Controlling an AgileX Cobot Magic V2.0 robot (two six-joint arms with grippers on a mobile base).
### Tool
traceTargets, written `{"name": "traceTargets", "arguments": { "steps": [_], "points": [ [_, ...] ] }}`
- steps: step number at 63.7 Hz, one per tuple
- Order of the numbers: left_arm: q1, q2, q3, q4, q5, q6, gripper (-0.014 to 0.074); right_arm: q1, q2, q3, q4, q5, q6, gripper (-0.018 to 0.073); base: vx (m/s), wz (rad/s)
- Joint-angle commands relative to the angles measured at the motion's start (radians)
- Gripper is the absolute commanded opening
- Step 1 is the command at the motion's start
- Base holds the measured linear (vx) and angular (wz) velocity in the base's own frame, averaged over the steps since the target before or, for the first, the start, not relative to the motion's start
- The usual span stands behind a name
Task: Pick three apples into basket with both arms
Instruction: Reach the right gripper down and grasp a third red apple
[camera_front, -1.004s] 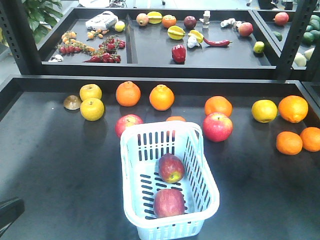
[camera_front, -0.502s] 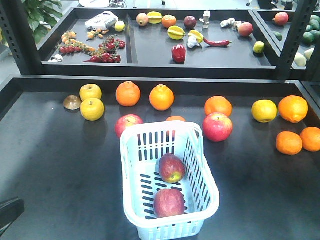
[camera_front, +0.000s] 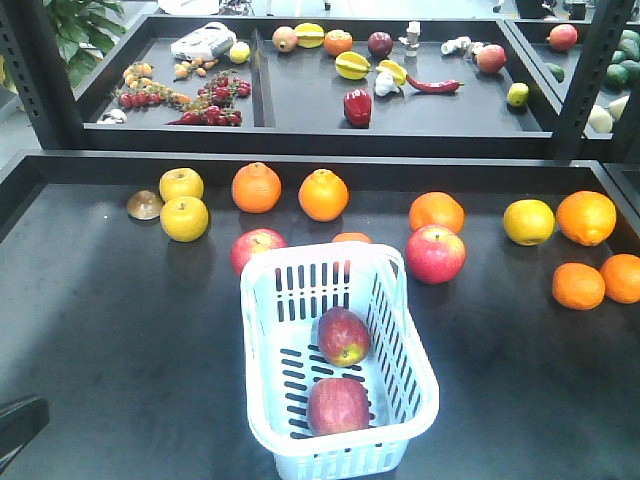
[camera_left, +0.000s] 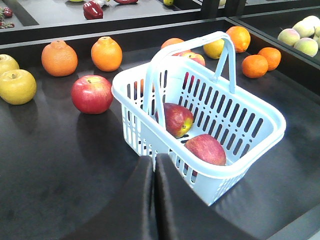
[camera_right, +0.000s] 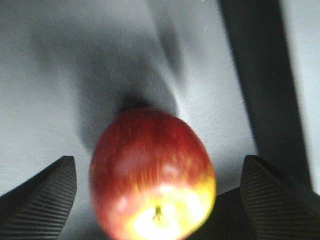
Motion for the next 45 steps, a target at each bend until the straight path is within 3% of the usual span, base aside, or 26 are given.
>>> {"name": "traceTargets", "arguments": {
  "steps": [1, 29, 45],
  "points": [
    [-0.002, 0.006, -0.024, -0.022, -0.055, -0.012, -0.0006, -0.005, -0.011, -0.02, -0.032, -0.003, 0.011, 0.0622, 0.0, 0.0],
    [-0.002, 0.006, -0.024, -0.022, -0.055, -0.012, -0.0006, -0.005, 0.051, -0.02, -0.067, -0.032, 0.016, 0.0603, 0.0, 0.0],
    [-0.002, 0.006, -0.024, -0.022, -0.055, -0.012, -0.0006, -0.005, 0.048, -0.02, -0.052, -0.002, 0.016, 0.0477, 0.0, 0.0]
  ]
}}
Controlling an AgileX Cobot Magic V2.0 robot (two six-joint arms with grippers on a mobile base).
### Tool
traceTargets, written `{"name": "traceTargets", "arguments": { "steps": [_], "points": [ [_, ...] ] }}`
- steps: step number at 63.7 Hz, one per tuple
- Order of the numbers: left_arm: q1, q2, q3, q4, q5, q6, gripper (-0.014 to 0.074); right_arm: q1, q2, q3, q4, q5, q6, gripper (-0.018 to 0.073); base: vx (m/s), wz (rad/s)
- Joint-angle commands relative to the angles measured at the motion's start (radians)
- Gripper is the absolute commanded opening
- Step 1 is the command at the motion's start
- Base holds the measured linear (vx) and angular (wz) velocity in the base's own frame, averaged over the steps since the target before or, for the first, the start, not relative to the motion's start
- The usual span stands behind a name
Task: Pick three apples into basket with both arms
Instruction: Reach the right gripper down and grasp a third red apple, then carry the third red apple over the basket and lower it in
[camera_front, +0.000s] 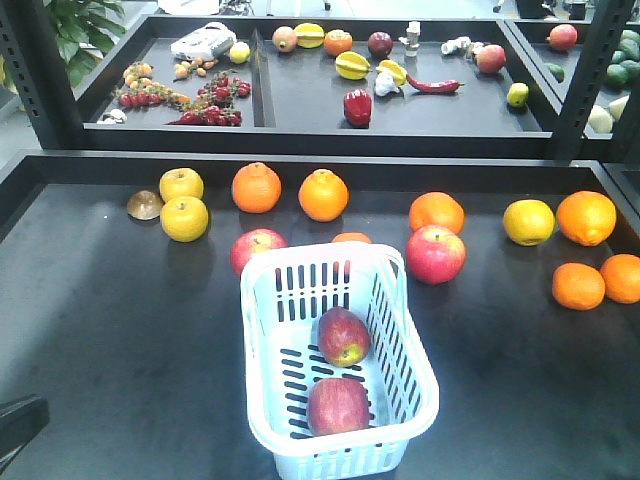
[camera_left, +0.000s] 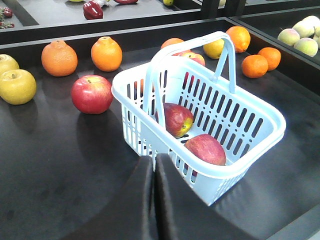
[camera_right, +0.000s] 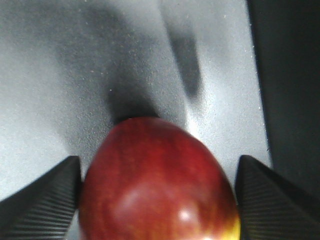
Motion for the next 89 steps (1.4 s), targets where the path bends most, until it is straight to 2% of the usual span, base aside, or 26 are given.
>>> {"name": "traceTargets", "arguments": {
  "steps": [1, 18, 26, 35, 41, 49, 54, 60, 70, 80, 89],
  "points": [
    [-0.002, 0.006, -0.024, -0.022, -0.055, -0.011, -0.0006, -0.005, -0.046, -0.019, -0.008, 0.037, -0.003, 0.0459, 0.0, 0.0],
    [-0.002, 0.006, -0.024, -0.022, -0.055, -0.011, -0.0006, -0.004, -0.175, -0.081, 0.149, 0.09, -0.125, 0.0201, 0.0, 0.0],
    [-0.002, 0.006, -0.024, -0.022, -0.055, -0.011, -0.0006, -0.004, -0.253, -0.167, 0.286, 0.149, -0.204, 0.0104, 0.0, 0.0],
    [-0.002, 0.006, -0.024, -0.022, -0.055, -0.011, -0.0006, -0.002, -0.334, -0.258, 0.562, 0.223, -0.377, 0.0026, 0.0, 0.0],
    [-0.002, 0.006, -0.024, -0.022, -0.055, -0.011, -0.0006, -0.002, -0.377, -0.297, 0.78, 0.287, -0.53, -0.0006, 0.0, 0.0],
    [-0.002, 0.006, -0.024, -0.022, -0.055, -0.011, -0.0006, -0.002, -0.414, -0.304, 1.072, 0.404, -0.687, -0.0008, 0.0, 0.0],
    [-0.002, 0.006, -0.024, -0.022, -0.055, -0.011, -0.0006, 0.009, -0.415, -0.304, 1.197, 0.502, -0.746, -0.0008, 0.0, 0.0],
    [-0.002, 0.006, -0.024, -0.022, -0.055, -0.011, -0.0006, 0.071, -0.415, -0.304, 1.215, 0.546, -0.775, -0.0004, 0.0, 0.0],
    [-0.002, 0.006, -0.024, -0.022, -0.055, -0.011, -0.0006, 0.29, -0.415, -0.304, 1.192, 0.52, -0.779, -0.0005, 0.0, 0.0],
    [-0.002, 0.006, -0.024, -0.022, -0.055, -0.011, -0.0006, 0.523, -0.411, -0.304, 1.152, 0.362, -0.778, -0.0005, 0.0, 0.0],
    [-0.002, 0.006, -0.024, -0.022, -0.055, -0.011, -0.0006, 0.681, -0.371, -0.304, 1.106, 0.199, -0.773, 0.0002, 0.0, 0.0]
  ]
}}
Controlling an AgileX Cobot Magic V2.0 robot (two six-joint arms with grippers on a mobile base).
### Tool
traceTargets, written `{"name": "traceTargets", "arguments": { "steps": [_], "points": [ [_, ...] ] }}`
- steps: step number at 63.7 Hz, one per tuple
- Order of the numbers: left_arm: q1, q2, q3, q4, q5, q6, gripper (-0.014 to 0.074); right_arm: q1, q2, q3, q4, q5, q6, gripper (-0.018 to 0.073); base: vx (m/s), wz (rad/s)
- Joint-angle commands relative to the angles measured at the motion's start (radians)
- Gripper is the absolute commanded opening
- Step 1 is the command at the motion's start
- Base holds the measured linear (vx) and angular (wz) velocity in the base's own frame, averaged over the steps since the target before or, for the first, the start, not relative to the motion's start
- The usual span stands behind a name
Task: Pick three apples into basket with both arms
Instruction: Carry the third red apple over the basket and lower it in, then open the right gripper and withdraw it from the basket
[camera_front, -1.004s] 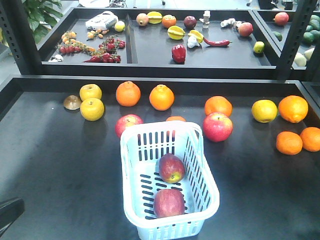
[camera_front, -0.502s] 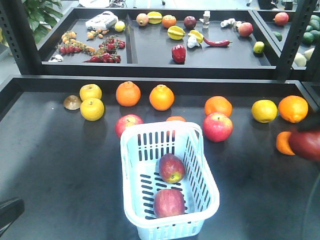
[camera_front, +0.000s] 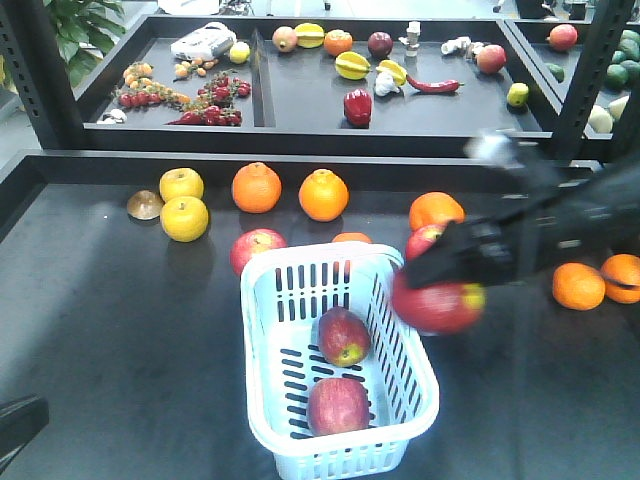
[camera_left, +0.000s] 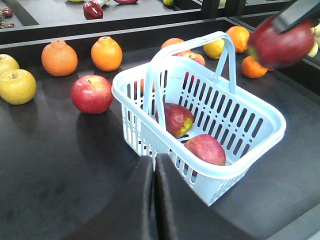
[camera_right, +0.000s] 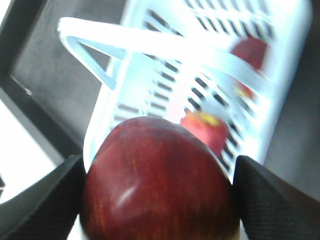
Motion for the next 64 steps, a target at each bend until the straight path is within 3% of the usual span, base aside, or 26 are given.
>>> {"name": "traceTargets", "arguments": {
  "steps": [1, 10, 28, 37, 54, 64],
  "points": [
    [-0.002, 0.006, -0.024, -0.022, -0.055, -0.011, -0.0006, 0.092, -0.002, -0.031, 0.005, -0.111, -0.009, 0.0006, 0.0, 0.0],
    [-0.002, 0.006, -0.024, -0.022, -0.055, -0.011, -0.0006, 0.163, 0.063, -0.031, -0.049, -0.177, -0.008, 0.0095, 0.0, 0.0],
    [-0.002, 0.006, -0.024, -0.022, -0.055, -0.011, -0.0006, 0.171, 0.096, -0.031, -0.038, -0.221, -0.035, 0.0545, 0.0, 0.0],
    [-0.002, 0.006, -0.024, -0.022, -0.055, -0.011, -0.0006, 0.171, 0.096, -0.031, -0.038, -0.211, -0.04, 0.0672, 0.0, 0.0],
    [-0.002, 0.006, -0.024, -0.022, -0.055, -0.011, -0.0006, 0.171, 0.096, -0.031, -0.037, -0.211, -0.049, 0.0665, 0.0, 0.0],
    [-0.002, 0.006, -0.024, -0.022, -0.055, -0.011, -0.0006, 0.171, 0.088, -0.031, -0.037, -0.173, -0.055, 0.0561, 0.0, 0.0]
  ]
}}
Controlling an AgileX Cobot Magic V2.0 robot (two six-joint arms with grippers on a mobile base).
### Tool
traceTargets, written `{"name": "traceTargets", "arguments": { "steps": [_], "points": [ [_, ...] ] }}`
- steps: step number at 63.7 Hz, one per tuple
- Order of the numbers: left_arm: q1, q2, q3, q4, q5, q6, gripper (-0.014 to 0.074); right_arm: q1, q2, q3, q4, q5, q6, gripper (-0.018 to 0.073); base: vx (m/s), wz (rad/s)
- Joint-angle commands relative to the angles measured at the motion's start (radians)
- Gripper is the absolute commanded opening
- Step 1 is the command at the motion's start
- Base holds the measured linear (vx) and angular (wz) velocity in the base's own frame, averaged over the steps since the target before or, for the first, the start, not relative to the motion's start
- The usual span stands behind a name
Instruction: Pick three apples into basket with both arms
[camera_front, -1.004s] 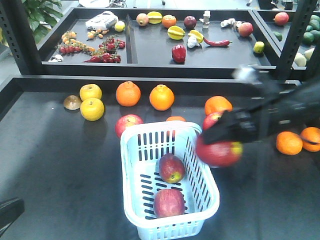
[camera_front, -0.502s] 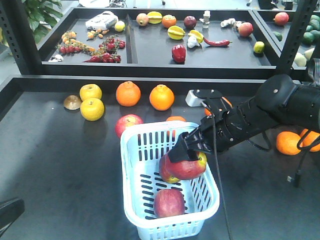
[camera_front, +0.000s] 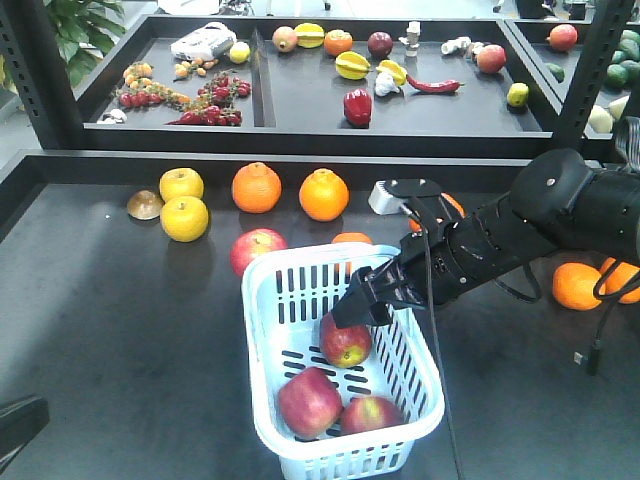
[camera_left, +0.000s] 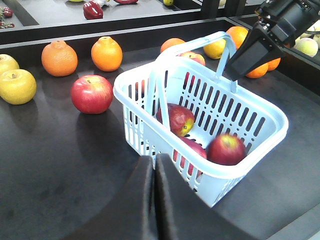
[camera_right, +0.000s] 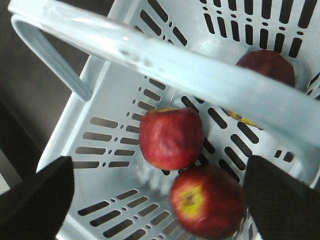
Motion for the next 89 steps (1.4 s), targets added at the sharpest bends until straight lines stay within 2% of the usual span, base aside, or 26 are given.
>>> {"name": "traceTargets", "arguments": {
  "steps": [1, 6, 15, 19, 26, 32, 40, 55, 64, 71, 89],
  "points": [
    [-0.002, 0.006, -0.024, -0.022, -0.055, -0.011, -0.0006, 0.0, -0.053, -0.031, 0.032, 0.026, -0.013, 0.0545, 0.0, 0.0],
    [-0.002, 0.006, -0.024, -0.022, -0.055, -0.011, -0.0006, 0.0, -0.07, -0.031, 0.029, 0.06, -0.013, 0.0422, 0.0, 0.0],
    [-0.002, 0.006, -0.024, -0.022, -0.055, -0.011, -0.0006, -0.004, -0.13, -0.031, 0.023, 0.135, -0.029, 0.0097, 0.0, 0.0],
    [-0.002, 0.006, -0.024, -0.022, -0.055, -0.011, -0.0006, -0.004, -0.173, -0.031, 0.023, 0.175, -0.051, -0.0017, 0.0, 0.0],
    [-0.002, 0.006, -0.024, -0.022, -0.055, -0.011, -0.0006, -0.004, -0.263, -0.029, 0.023, 0.26, -0.065, -0.0008, 0.0, 0.0],
    [-0.002, 0.006, -0.024, -0.022, -0.055, -0.011, -0.0006, -0.004, -0.365, 0.021, 0.026, 0.253, -0.097, -0.0005, 0.0, 0.0],
    [-0.002, 0.006, -0.024, -0.022, -0.055, -0.011, -0.0006, -0.004, -0.53, 0.164, 0.026, 0.134, -0.1, -0.0005, 0.0, 0.0],
    [-0.002, 0.006, -0.024, -0.022, -0.055, -0.011, -0.0006, -0.004, -0.84, 0.539, 0.018, -0.163, -0.104, -0.0005, 0.0, 0.0],
    [-0.002, 0.006, -0.024, -0.022, -0.055, -0.011, -0.0006, -0.004, -0.977, 0.695, 0.015, -0.28, -0.094, -0.0005, 0.0, 0.0],
    [-0.002, 0.006, -0.024, -0.022, -0.055, -0.011, -0.0006, -0.004, -1.038, 0.743, 0.015, -0.317, -0.092, -0.0005, 0.0, 0.0],
    [-0.002, 0.006, -0.024, -0.022, -0.055, -0.011, -0.0006, -0.004, -1.075, 0.744, 0.016, -0.299, -0.092, -0.0005, 0.0, 0.0]
  ]
}}
